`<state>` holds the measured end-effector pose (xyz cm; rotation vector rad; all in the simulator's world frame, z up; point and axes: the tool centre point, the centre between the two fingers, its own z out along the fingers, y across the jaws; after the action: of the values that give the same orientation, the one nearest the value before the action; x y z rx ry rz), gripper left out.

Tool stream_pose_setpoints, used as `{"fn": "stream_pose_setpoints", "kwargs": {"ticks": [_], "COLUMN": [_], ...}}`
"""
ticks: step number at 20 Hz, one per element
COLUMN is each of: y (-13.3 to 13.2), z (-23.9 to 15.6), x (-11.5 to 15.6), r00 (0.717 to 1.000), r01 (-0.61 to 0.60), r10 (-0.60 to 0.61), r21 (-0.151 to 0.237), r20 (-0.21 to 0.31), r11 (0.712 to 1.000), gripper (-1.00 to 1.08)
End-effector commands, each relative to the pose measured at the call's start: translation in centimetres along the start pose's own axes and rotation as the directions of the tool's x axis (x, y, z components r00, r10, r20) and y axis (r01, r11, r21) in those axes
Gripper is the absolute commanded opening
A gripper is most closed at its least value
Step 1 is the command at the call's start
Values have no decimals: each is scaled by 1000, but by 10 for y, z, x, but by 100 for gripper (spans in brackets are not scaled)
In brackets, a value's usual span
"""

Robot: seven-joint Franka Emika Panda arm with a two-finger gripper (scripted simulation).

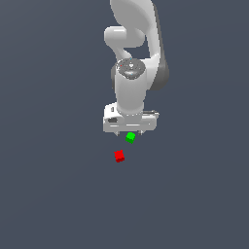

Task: Stack the red cube on top of the green cube.

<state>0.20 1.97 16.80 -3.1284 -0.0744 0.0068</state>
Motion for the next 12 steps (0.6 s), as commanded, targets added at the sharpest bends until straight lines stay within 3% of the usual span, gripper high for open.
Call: {"fn": "stream_pose_setpoints", "kwargs": {"ticks": [1, 12], "y": [0, 15], "z": [0, 29], "x": [0, 8], "r00": [1000, 998], "r01": [0, 68], "r10": [0, -68], "r21": [0, -3], "r20": [0, -1], "r11": [1000, 998], "gripper": [100, 100]}}
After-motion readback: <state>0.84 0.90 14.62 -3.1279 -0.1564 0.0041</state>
